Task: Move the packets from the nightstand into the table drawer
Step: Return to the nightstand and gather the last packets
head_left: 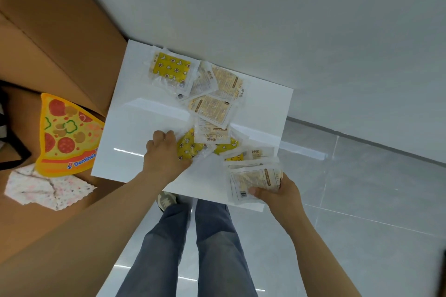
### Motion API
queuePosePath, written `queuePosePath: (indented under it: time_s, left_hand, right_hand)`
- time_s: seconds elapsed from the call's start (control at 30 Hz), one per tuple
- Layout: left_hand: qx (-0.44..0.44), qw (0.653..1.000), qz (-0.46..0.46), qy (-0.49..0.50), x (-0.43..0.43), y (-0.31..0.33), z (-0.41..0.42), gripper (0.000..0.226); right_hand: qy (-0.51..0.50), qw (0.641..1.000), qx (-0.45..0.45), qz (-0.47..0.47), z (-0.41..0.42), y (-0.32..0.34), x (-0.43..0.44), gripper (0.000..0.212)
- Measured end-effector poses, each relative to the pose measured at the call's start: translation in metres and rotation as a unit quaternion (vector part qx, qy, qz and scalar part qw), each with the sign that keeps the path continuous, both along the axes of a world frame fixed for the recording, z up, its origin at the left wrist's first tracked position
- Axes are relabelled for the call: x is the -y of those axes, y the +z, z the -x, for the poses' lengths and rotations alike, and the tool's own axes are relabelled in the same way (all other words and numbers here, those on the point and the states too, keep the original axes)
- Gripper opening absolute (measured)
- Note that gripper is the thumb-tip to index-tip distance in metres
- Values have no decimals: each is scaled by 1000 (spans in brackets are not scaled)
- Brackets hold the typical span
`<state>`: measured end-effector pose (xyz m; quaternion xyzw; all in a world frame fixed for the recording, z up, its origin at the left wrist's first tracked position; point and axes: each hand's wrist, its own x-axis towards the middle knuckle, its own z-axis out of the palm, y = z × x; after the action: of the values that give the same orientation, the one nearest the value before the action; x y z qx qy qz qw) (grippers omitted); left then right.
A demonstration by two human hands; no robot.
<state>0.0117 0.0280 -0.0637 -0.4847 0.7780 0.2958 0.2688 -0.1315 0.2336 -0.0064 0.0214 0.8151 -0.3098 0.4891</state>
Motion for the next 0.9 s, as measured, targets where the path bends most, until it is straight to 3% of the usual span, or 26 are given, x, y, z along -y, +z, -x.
queuePosePath:
  time_s: [0.2,0.4,0.6,0.8,0.9]
  left_hand:
    - [-9,999,36,0,-10,-9,14,90]
    - [-23,999,44,9,-12,-17,16,97]
    - [-27,999,40,-2,-10,-21,9,96]
    - [-17,998,58,-1,-12,-24,11,95]
    - [-18,997,71,-6,-11,-27,8,96]
  right_hand:
    - [14,998,49,37,8,1,-8,32]
    - [34,997,43,48,12,-10,-4,37]
    - [105,994,-3,-43,24,-51,2,29]
    - [145,986,7,-79,41,-72,17,69]
    - [146,988,-11,-54,36,-74,28,49]
